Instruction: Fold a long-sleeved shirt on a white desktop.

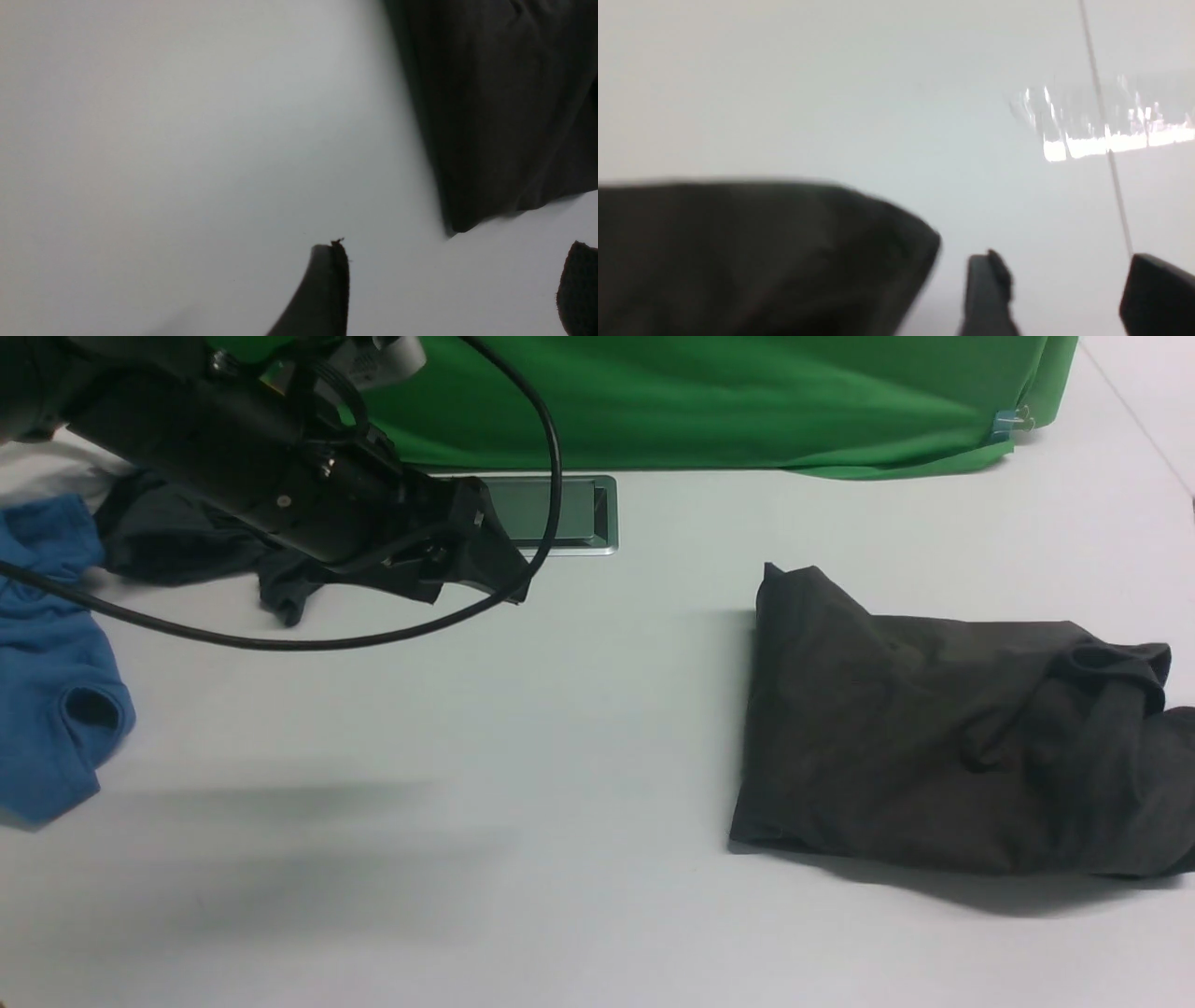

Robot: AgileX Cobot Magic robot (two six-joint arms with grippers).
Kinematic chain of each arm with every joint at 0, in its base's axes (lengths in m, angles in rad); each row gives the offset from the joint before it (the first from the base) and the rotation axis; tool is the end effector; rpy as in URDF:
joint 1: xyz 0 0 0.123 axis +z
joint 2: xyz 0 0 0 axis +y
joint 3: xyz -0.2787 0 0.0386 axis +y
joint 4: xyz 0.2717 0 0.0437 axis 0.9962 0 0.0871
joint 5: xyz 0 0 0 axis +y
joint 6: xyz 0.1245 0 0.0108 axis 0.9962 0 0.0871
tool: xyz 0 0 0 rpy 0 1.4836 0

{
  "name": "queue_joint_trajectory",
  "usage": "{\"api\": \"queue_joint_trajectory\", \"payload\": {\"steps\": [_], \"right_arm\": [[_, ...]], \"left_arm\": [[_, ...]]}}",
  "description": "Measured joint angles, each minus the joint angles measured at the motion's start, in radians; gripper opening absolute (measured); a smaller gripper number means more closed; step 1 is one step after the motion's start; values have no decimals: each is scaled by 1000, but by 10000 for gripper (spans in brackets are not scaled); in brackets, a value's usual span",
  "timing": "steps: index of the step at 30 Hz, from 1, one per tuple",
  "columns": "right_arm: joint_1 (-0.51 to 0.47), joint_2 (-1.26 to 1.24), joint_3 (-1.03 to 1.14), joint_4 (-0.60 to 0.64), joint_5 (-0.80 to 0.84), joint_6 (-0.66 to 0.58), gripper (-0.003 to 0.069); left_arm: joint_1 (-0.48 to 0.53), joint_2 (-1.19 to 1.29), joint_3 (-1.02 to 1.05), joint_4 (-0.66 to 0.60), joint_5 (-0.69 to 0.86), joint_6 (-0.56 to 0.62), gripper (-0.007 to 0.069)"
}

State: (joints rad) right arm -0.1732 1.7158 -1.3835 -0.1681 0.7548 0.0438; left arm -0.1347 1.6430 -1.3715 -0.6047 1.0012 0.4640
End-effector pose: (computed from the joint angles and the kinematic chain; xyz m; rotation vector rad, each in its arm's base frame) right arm 0.4086 -0.0860 0.2419 0.1648 2.5670 -0.2430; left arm 0.3709 -0.1107 0.2699 0.4731 2.5579 -0.6705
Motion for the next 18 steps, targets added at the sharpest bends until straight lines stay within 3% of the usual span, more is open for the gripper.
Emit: {"api": "queue_joint_trajectory", "payload": {"steps": [8, 18], "right_arm": [[109, -122, 73, 71, 34, -85, 403], [115, 20, 214, 58, -1, -114, 405]], "left_arm": [[0, 0, 1, 0, -4, 0, 615], [0, 0, 1, 0, 5, 2, 594]]}}
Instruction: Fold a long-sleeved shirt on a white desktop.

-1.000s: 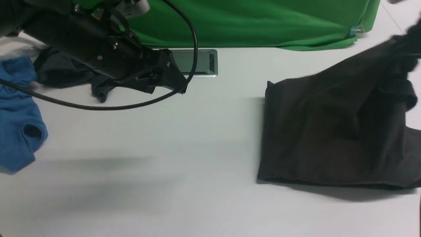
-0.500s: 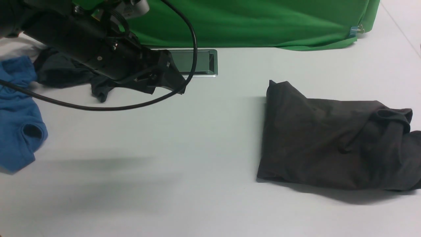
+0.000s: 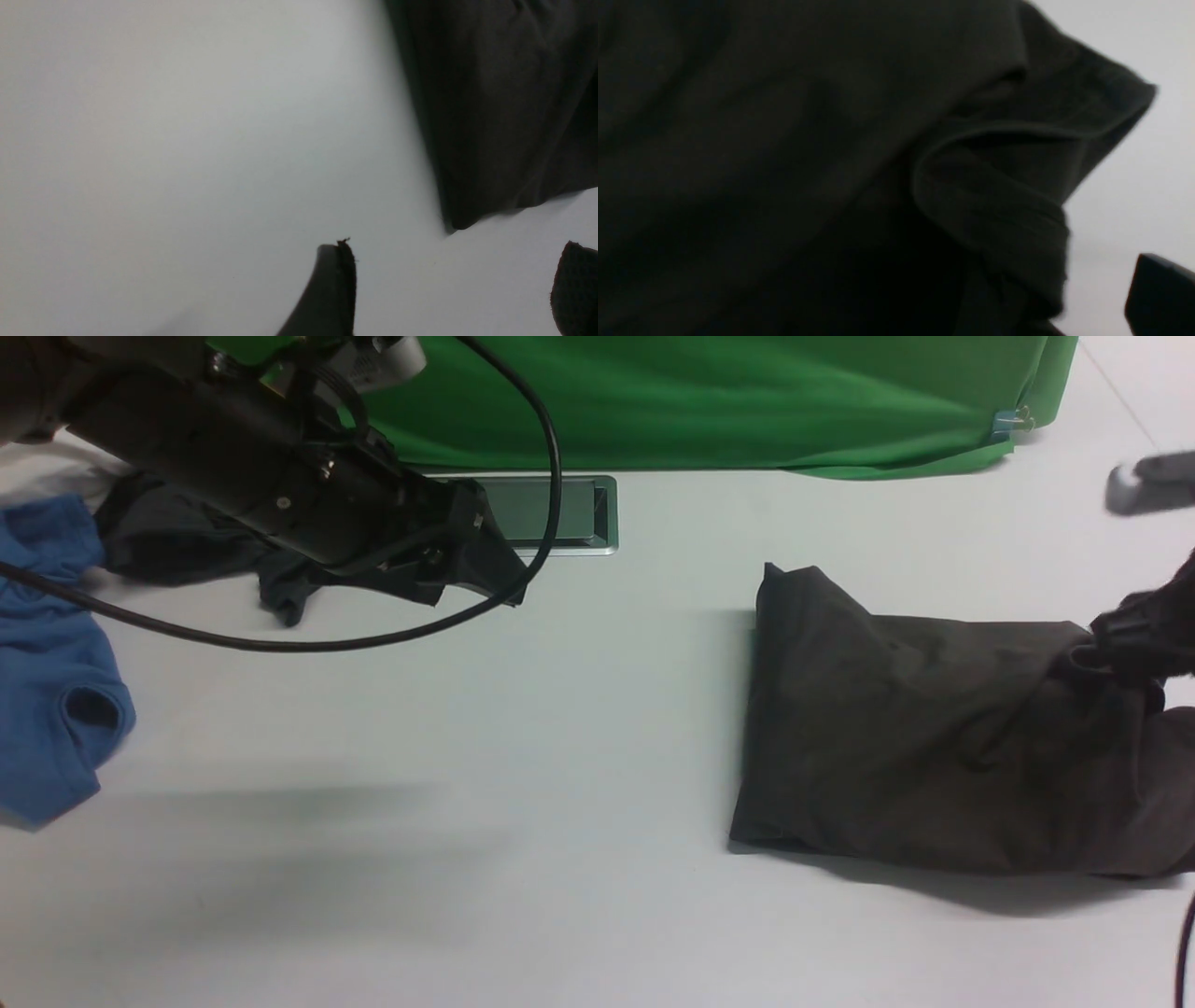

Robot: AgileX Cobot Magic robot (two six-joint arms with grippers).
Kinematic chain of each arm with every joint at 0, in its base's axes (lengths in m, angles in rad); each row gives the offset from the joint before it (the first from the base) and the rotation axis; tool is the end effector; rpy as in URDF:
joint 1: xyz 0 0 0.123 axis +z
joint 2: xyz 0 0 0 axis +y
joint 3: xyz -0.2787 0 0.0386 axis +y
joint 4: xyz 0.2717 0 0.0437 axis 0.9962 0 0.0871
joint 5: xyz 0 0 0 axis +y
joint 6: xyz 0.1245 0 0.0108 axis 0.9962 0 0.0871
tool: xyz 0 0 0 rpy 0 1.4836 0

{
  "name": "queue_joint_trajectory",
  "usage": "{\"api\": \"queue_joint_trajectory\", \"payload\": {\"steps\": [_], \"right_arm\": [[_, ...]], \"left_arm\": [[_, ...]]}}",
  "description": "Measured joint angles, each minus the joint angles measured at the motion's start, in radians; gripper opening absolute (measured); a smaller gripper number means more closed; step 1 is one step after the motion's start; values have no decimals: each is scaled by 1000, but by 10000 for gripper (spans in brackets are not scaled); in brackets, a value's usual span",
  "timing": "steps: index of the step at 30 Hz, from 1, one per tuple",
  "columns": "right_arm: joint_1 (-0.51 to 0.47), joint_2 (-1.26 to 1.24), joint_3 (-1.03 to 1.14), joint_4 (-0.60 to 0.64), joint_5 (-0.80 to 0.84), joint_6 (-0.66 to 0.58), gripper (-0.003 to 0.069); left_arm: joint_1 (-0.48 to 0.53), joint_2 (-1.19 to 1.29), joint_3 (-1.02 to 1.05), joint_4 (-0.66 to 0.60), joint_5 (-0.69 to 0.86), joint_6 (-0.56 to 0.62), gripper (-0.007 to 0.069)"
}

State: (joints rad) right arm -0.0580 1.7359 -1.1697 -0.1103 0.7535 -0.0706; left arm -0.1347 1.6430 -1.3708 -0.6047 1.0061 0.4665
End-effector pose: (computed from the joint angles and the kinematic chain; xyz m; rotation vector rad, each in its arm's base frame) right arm 0.3771 -0.0313 0.1652 -0.1125 2.8037 -0.1557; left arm 0.3702 -0.1108 0.2695 0.4789 2.5612 -0.6723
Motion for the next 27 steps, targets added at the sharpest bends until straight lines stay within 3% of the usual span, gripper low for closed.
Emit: {"api": "queue_joint_trajectory", "payload": {"steps": [3, 5, 6, 7, 8, 11, 20, 25, 27], "right_arm": [[-6, 53, 0, -28, -27, 7, 365], [-25, 77, 1, -36, -29, 24, 265], [-42, 80, 1, -38, -28, 35, 176], [-42, 80, 1, -38, -26, 36, 176], [-69, 78, 1, -42, -14, 42, 80], [-112, 71, 1, -46, 24, 46, 28], [-195, 47, 1, -44, 94, 95, 13], [-195, 34, 1, 37, 110, 110, 20], [-195, -5, 1, 66, 134, 145, 80]], "left_arm": [[0, 0, 0, 0, 1, 5, 593], [0, 0, 0, 0, 5, 6, 593], [0, 0, 0, 0, 8, 8, 593], [0, 0, 0, 0, 8, 8, 592], [0, 0, 0, 0, 8, 8, 591], [0, 0, 0, 0, 8, 8, 592], [0, 0, 0, 0, 13, 23, 592], [0, 0, 0, 0, 17, 23, 592], [0, 0, 0, 0, 25, 23, 592]]}}
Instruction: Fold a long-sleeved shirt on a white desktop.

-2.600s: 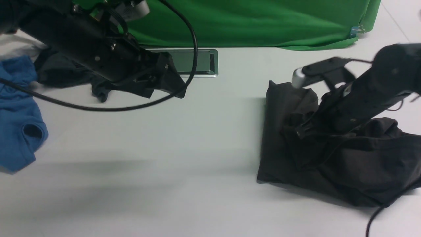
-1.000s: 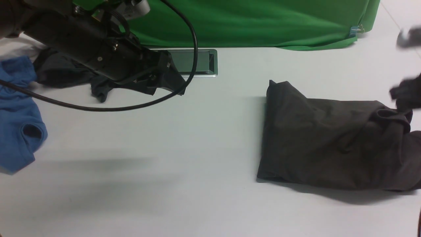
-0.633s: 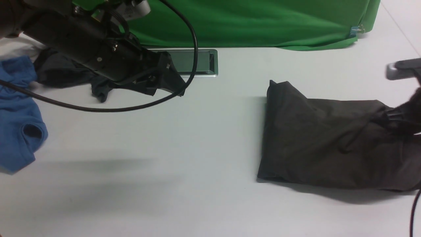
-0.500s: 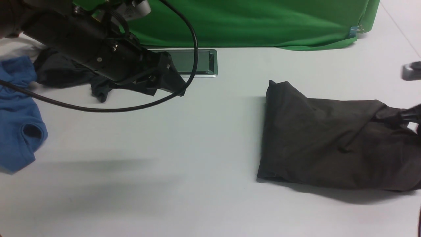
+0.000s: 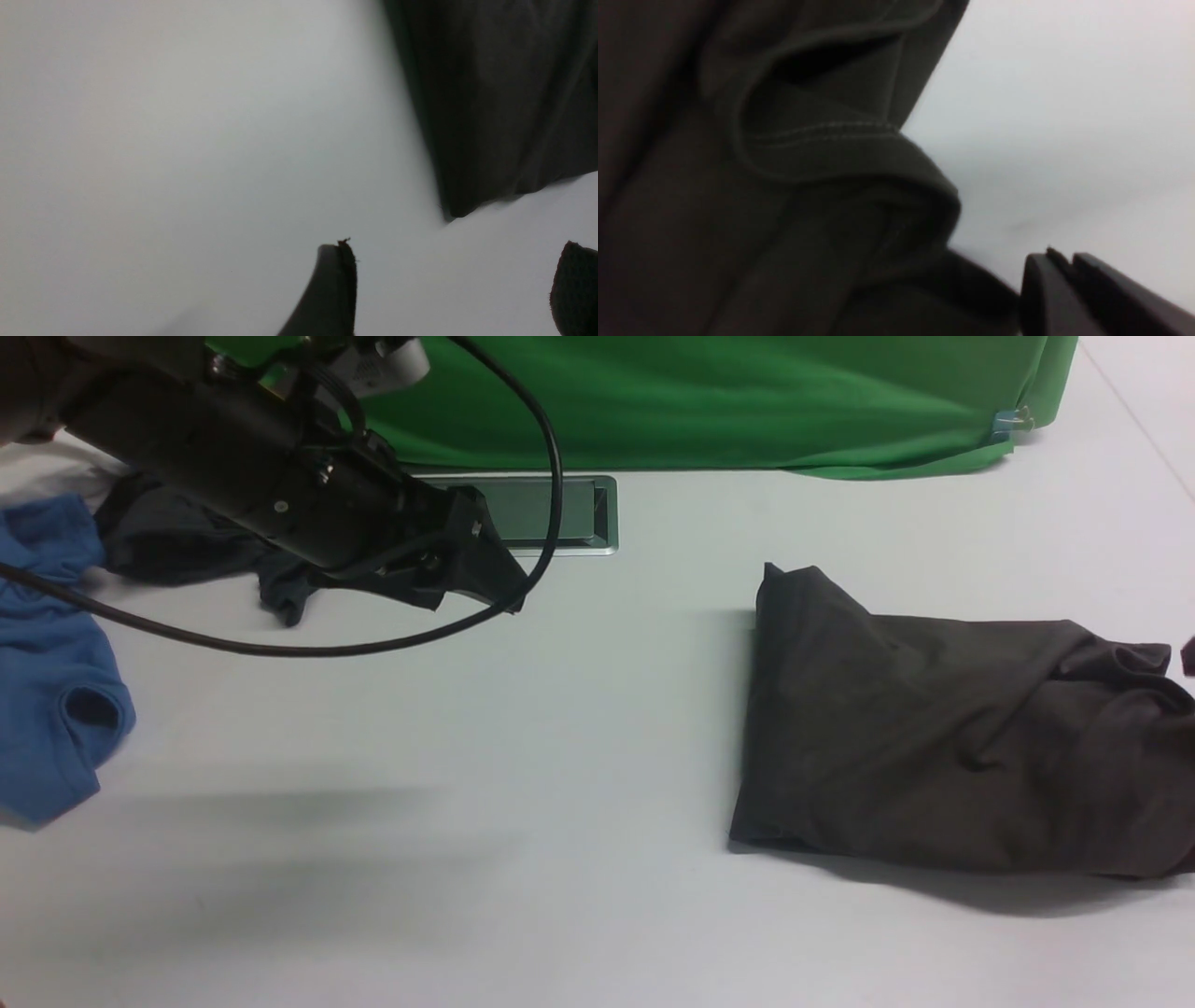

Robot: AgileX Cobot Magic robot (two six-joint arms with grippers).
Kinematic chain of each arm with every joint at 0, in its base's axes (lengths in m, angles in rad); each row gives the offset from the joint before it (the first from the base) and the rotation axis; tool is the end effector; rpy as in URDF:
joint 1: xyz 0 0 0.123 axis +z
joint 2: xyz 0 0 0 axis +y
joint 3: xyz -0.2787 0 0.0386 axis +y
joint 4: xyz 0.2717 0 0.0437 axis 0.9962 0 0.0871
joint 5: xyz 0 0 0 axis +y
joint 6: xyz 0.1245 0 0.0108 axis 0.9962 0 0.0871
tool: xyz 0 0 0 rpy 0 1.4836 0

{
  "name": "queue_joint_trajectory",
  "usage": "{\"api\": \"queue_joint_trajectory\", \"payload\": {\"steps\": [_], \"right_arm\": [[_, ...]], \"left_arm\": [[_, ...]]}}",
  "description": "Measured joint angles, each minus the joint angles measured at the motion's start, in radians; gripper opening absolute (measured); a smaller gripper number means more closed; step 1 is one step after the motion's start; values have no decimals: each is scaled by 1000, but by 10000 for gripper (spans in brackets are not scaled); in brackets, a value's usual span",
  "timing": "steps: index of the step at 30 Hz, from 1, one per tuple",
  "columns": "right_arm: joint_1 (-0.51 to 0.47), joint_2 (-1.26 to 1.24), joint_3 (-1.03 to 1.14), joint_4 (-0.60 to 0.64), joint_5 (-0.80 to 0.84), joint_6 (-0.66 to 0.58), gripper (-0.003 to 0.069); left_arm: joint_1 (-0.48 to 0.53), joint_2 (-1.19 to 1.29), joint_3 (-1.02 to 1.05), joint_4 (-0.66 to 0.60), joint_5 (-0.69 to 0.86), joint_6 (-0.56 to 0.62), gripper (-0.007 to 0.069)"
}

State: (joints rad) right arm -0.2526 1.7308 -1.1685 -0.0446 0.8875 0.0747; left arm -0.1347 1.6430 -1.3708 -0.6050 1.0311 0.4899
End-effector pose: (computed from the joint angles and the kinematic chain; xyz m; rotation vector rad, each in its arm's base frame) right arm 0.3489 -0.0945 0.1619 0.4428 2.9029 -0.0821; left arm 0.3673 -0.1113 0.2687 0.5219 2.5696 -0.6778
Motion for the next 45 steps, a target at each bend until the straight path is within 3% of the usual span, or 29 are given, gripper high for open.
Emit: {"api": "queue_joint_trajectory", "payload": {"steps": [3, 4, 6, 8, 9, 15, 20, 21, 24, 32, 38, 45], "right_arm": [[-1, -55, 3, 6, 14, 27, 214], [-2, -81, 9, 14, 11, 29, 316], [-2, -106, 25, 36, 2, 20, 419], [-2, -116, 72, 88, -37, -6, 486], [-2, -115, 72, 91, -37, -7, 486], [-2, -22, 136, 122, -93, -18, 398], [-2, 16, 139, 126, -97, -35, 197], [-2, 13, 139, 126, -88, -45, 113], [-2, -1, 139, 126, -50, -64, 37], [-9, -116, 172, 126, 15, -75, 28], [-56, -190, 332, 155, 29, -28, 27], [-69, -205, 494, 172, -86, 76, 28]], "left_arm": [[0, 0, 0, -1, 8, 0, 592], [0, 0, 0, -2, 10, 0, 592], [0, 0, 0, -3, 10, 0, 592], [0, 0, 0, -8, 10, 0, 592], [0, 0, 0, -9, 10, 0, 592], [0, 0, 0, -14, 12, 3, 592], [0, 0, 0, -14, 13, 4, 592], [0, 0, 0, -15, 13, 4, 592], [0, 0, 0, -15, 13, 4, 592], [0, 0, 0, -16, 13, 4, 592], [0, 0, 0, -16, 13, 4, 592], [0, 0, 0, -17, 11, 5, 592]]}}
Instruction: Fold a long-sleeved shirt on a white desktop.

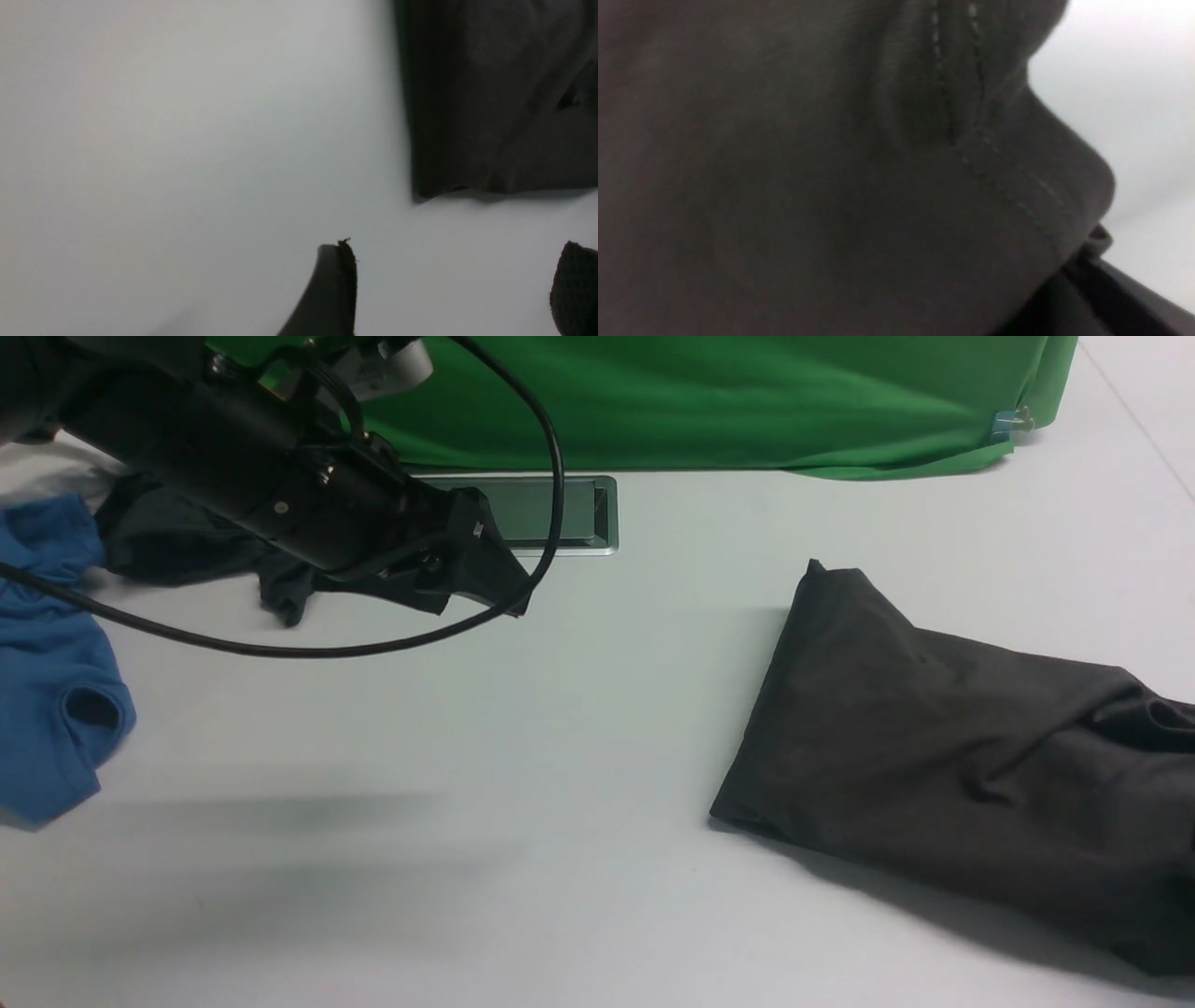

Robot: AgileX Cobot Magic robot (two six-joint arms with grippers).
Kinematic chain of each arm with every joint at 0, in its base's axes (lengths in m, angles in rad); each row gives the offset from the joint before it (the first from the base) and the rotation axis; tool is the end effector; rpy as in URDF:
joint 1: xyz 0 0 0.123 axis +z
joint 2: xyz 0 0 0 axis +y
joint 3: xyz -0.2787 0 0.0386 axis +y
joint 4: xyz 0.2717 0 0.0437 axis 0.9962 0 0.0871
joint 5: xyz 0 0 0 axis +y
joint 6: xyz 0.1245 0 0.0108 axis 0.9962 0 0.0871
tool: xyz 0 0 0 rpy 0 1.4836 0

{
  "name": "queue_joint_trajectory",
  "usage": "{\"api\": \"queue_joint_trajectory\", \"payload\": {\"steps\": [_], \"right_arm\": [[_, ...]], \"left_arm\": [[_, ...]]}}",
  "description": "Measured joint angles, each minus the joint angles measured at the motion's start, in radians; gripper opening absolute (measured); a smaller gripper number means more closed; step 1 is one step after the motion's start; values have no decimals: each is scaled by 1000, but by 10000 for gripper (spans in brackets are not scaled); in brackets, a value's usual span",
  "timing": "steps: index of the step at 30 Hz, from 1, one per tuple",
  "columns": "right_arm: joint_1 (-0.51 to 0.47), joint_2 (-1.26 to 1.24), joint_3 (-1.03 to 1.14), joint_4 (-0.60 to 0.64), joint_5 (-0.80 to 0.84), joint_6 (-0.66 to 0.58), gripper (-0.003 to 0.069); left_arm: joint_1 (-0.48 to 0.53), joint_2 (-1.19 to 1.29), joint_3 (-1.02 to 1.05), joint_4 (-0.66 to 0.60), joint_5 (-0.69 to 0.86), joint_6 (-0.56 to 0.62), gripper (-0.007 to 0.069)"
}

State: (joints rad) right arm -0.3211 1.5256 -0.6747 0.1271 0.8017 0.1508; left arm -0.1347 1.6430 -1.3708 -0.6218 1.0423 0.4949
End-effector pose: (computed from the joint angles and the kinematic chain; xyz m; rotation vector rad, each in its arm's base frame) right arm 0.2304 -0.0646 0.1032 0.8638 3.0035 0.1419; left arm 0.3659 -0.1130 0.2694 0.5247 2.5700 -0.7026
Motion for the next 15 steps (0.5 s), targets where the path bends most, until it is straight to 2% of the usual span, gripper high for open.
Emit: {"api": "queue_joint_trajectory", "payload": {"steps": [3, 4, 5, 7, 11, 15], "right_arm": [[0, 0, 8, 0, -6, 4, 48], [0, 0, 7, -1, 0, 7, 99], [0, 0, 6, -1, 2, 7, 106], [0, -2, -14, -4, 40, 7, 243], [-1, -67, -79, -6, 79, 15, 461], [-1, -193, -141, 1, 43, 55, 525]], "left_arm": [[0, 0, 0, -1, -2, 0, 592], [0, 0, 0, -1, -8, 0, 592], [0, 0, 0, -2, -9, 0, 592], [0, 0, 0, -11, -14, 0, 592], [-3, 2, 0, -78, -27, 0, 594], [-49, 30, 0, -118, -71, 4, 601]]}}
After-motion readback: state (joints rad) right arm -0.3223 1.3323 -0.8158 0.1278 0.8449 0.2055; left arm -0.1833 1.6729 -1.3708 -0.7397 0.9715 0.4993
